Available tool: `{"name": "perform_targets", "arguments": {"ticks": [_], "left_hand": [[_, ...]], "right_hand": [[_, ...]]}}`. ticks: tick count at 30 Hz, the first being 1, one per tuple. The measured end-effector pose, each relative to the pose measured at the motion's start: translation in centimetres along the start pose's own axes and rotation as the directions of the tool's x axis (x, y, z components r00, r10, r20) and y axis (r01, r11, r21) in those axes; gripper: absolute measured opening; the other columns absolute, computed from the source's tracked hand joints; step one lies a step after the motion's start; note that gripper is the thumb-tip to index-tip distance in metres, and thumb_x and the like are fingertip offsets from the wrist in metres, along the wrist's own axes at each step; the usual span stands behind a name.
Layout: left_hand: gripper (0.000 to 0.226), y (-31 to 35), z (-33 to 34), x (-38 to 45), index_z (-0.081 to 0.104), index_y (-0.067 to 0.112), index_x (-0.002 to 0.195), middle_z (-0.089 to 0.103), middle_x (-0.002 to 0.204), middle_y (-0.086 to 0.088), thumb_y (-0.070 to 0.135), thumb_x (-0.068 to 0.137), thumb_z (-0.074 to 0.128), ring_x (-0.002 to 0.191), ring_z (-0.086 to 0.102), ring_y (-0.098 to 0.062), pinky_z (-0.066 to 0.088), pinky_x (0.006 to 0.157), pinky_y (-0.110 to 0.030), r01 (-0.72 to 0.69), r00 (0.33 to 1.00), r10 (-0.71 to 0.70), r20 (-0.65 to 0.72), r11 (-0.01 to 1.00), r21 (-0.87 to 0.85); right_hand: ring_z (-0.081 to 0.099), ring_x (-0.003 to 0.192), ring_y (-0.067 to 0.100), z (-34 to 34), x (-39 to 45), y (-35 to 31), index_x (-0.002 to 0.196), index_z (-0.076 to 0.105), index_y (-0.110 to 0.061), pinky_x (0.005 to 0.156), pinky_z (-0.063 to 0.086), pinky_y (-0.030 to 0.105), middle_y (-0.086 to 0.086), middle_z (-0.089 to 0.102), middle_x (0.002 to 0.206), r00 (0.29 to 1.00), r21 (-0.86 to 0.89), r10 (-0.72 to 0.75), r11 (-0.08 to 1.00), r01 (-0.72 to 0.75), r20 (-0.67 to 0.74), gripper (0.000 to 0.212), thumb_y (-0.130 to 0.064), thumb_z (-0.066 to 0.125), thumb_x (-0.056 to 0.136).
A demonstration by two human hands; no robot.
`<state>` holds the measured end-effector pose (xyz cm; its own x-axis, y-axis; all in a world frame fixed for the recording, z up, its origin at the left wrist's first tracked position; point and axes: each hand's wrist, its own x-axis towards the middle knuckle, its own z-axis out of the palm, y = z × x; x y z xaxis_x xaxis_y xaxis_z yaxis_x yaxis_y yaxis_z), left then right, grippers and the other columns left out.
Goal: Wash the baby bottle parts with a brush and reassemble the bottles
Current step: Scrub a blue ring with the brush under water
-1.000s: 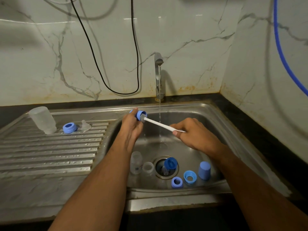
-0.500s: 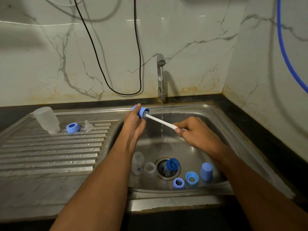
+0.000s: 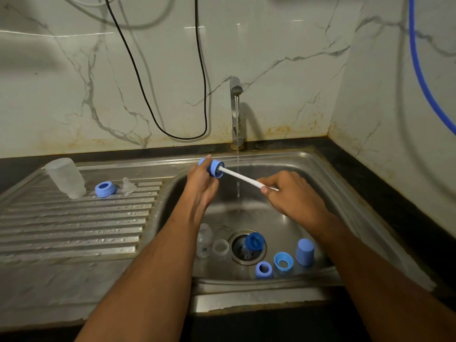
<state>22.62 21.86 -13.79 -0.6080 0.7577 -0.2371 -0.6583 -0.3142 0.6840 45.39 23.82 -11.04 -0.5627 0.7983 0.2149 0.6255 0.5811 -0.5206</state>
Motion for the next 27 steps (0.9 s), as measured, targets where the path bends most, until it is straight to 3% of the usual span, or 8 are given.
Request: {"name": "perform_targets", "arguments": {"ticks": [3,7,11,14,16,20,23,27], "left_hand": [[0.035,-0.1,-0.2,-0.1,0.052,0.0,0.128,0.055,0.112,-0.017,0.01,0.097,0.063,0.086,0.063,-0.021,0.061,0.068,-0.033,0.026,1.0,-0.025,-0.018,0.999,0.026],[0.041,0.8,-0.7,0.3,0.05,-0.001,0.132,0.057,0.112,-0.017,0.011,0.095,0.064,0.092,0.064,-0.023,0.061,0.077,-0.035,-0.013,0.998,0.008,-0.061,0.997,-0.073],[0.034,0.2,0.0,-0.2,0.05,0.001,0.127,0.056,0.103,-0.016,0.011,0.098,0.061,0.079,0.063,-0.021,0.06,0.057,-0.03,0.003,0.999,-0.004,-0.032,1.0,-0.03],[0.027,0.4,-0.1,0.0,0.049,0.0,0.123,0.055,0.1,-0.015,0.012,0.1,0.058,0.077,0.062,-0.02,0.061,0.059,-0.031,-0.004,1.0,0.004,-0.031,1.0,-0.028],[0.026,0.9,-0.4,0.6,0.049,0.0,0.122,0.055,0.094,-0.012,0.012,0.101,0.058,0.073,0.061,-0.017,0.058,0.057,-0.029,-0.024,0.999,0.023,-0.048,0.999,-0.038],[0.019,0.2,0.0,0.3,0.052,0.002,0.112,0.056,0.099,-0.015,0.013,0.099,0.061,0.077,0.063,-0.02,0.06,0.067,-0.033,0.012,0.999,-0.013,-0.048,1.0,-0.009],[0.015,0.4,-0.1,0.3,0.052,0.001,0.107,0.056,0.097,-0.014,0.013,0.101,0.058,0.078,0.061,-0.019,0.061,0.066,-0.031,-0.003,1.0,0.003,-0.026,1.0,-0.021],[0.02,0.6,-0.4,0.4,0.054,0.0,0.113,0.056,0.098,-0.013,0.016,0.101,0.056,0.082,0.061,-0.021,0.057,0.078,-0.034,0.021,1.0,-0.021,0.002,0.999,-0.029]], "right_hand": [[0.065,0.077,0.014,0.5,0.0,-0.3,0.121,0.072,-0.026,0.076,0.059,0.037,-0.001,0.071,0.09,0.995,-0.023,0.062,0.998,-0.06,0.074,0.025,-0.028,0.058,0.1],[0.054,0.058,0.007,-0.4,0.1,-0.4,0.126,0.07,-0.023,0.053,0.043,0.022,-0.006,0.062,0.071,0.988,0.084,0.04,0.995,-0.053,0.151,0.027,-0.024,0.059,0.101],[0.063,0.072,0.008,0.0,0.2,-0.8,0.13,0.068,-0.025,0.068,0.056,0.028,-0.01,0.067,0.084,0.996,0.109,-0.013,0.994,0.003,0.092,0.031,-0.024,0.061,0.1],[0.056,0.063,0.005,-0.1,0.3,-0.4,0.13,0.068,-0.025,0.056,0.045,0.019,-0.012,0.062,0.075,0.993,0.144,0.004,0.989,-0.021,0.114,0.031,-0.023,0.061,0.1],[0.053,0.058,0.009,-0.8,0.3,0.2,0.128,0.069,-0.026,0.051,0.042,0.021,-0.007,0.061,0.069,0.989,0.169,0.019,0.985,-0.044,0.147,0.029,-0.022,0.06,0.101],[0.051,0.055,0.012,-0.1,0.4,-0.2,0.127,0.069,-0.029,0.047,0.042,0.024,-0.004,0.061,0.068,0.989,0.183,0.034,0.981,-0.06,0.142,0.029,-0.023,0.059,0.101],[0.05,0.056,0.016,-0.2,0.5,0.0,0.125,0.07,-0.03,0.049,0.041,0.027,0.001,0.061,0.068,0.98,0.22,0.062,0.97,-0.104,0.191,0.027,-0.023,0.058,0.101],[0.05,0.057,0.017,-0.8,0.7,0.7,0.124,0.07,-0.031,0.05,0.041,0.028,0.002,0.062,0.069,0.978,0.232,0.09,0.963,-0.134,0.188,0.027,-0.022,0.058,0.101]]}}
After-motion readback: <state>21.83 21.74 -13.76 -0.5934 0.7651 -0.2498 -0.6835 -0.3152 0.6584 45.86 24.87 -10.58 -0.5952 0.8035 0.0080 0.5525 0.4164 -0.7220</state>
